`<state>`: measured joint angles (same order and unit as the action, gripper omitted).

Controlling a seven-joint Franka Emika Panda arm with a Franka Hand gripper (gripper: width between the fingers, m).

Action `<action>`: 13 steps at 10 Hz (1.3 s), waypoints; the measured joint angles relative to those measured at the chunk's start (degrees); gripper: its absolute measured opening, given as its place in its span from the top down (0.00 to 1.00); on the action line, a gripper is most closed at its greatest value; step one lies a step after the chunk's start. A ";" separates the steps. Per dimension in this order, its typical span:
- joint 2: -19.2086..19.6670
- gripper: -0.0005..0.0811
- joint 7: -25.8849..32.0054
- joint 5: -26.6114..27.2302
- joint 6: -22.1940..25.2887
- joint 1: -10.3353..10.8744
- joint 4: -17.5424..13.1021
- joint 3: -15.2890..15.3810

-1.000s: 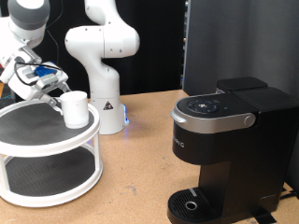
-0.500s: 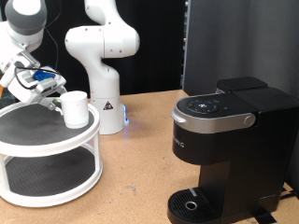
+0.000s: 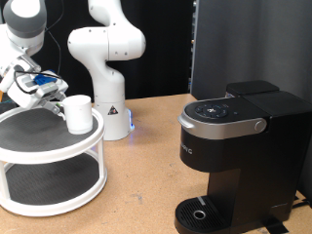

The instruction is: Make a cup of coffee with the keurig machine

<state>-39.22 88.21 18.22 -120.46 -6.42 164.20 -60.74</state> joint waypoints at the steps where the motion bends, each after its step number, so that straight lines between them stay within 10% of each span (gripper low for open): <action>1: 0.00 0.45 0.58 0.13 0.00 0.06 0.00 -0.40; 4: -0.06 0.84 1.34 0.72 0.06 0.15 -0.03 -1.02; 13: -8.06 0.90 -13.67 3.17 14.67 -3.88 -4.04 9.06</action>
<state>-47.28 74.53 21.40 -105.79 -10.31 160.16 -51.68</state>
